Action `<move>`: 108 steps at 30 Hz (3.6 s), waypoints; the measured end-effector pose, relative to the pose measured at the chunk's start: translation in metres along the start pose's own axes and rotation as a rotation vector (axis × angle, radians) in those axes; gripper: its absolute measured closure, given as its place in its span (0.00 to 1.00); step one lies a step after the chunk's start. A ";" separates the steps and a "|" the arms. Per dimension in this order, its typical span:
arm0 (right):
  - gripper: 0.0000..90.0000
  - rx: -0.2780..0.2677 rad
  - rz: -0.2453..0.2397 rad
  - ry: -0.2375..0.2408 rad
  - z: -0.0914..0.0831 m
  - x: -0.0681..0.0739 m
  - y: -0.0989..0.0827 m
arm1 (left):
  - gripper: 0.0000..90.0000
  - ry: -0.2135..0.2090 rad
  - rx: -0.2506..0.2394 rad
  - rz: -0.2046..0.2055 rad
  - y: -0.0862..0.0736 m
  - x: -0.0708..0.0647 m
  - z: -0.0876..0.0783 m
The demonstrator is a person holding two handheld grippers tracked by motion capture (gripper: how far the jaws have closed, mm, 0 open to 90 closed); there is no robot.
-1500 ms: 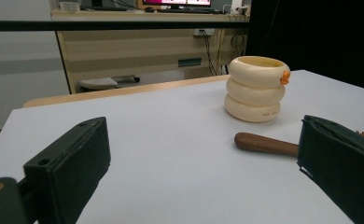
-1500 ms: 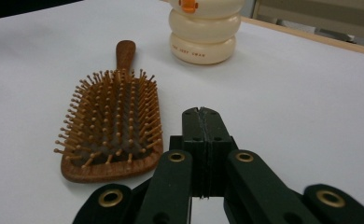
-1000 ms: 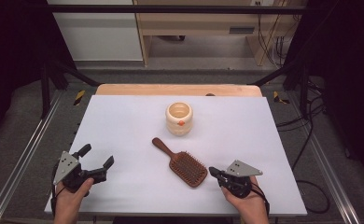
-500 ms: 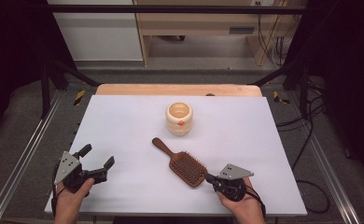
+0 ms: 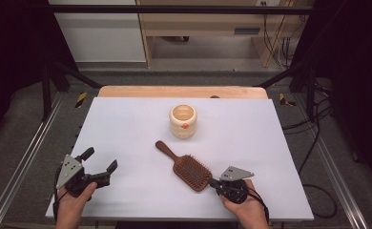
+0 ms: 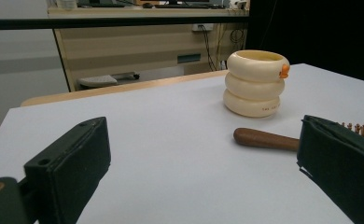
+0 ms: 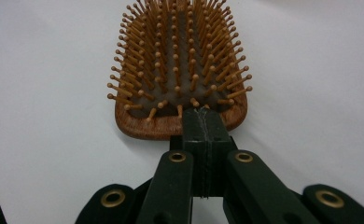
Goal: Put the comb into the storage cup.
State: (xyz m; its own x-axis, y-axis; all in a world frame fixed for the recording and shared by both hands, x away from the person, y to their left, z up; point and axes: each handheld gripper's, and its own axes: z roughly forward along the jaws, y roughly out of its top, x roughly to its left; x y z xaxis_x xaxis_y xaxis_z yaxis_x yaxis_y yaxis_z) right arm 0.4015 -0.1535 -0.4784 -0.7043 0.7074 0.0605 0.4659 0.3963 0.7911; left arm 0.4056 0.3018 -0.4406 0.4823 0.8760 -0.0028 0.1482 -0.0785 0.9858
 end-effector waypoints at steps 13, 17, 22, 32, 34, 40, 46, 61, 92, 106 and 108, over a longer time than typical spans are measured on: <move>1.00 0.015 -0.006 -0.047 0.007 -0.017 0.009 | 0.03 0.000 0.008 0.010 0.000 0.000 0.001; 1.00 0.021 -0.012 -0.058 0.010 -0.023 0.012 | 0.03 -0.001 0.008 0.012 0.000 -0.001 0.001; 1.00 0.026 -0.019 -0.073 0.014 -0.029 0.017 | 0.03 -0.002 0.010 0.012 0.000 -0.001 0.001; 1.00 0.044 -0.038 -0.102 0.026 -0.042 0.029 | 0.03 -0.001 0.013 0.009 -0.001 -0.001 0.002; 1.00 0.045 -0.039 -0.103 0.028 -0.044 0.031 | 0.03 0.000 0.013 0.008 -0.001 -0.001 0.002; 1.00 0.050 -0.047 -0.111 0.033 -0.046 0.036 | 0.03 -0.003 0.015 0.009 -0.001 -0.001 0.002; 1.00 0.053 -0.050 -0.107 0.038 -0.044 0.040 | 0.03 -0.002 0.018 0.010 -0.001 -0.001 0.003; 1.00 0.052 -0.092 -0.056 0.063 -0.020 0.057 | 0.03 -0.005 0.020 0.011 -0.001 -0.001 0.003; 1.00 0.044 -0.143 -0.002 0.103 0.018 0.082 | 0.04 -0.013 0.022 0.016 -0.001 -0.003 0.002; 0.89 -0.064 -0.063 -0.073 0.047 -0.008 0.068 | 0.04 -0.017 0.036 0.024 -0.001 -0.005 0.002; 0.82 -0.096 -0.042 -0.086 0.034 -0.014 0.062 | 0.04 -0.018 0.044 0.027 -0.001 -0.005 0.002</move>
State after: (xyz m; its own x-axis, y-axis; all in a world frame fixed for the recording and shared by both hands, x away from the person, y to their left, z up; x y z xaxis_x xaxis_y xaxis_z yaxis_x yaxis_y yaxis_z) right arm 0.4580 -0.1190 -0.4510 -0.6716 0.7406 -0.0233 0.3808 0.3719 0.8466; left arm 0.4045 0.2966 -0.4419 0.5019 0.8647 0.0204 0.1728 -0.1234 0.9772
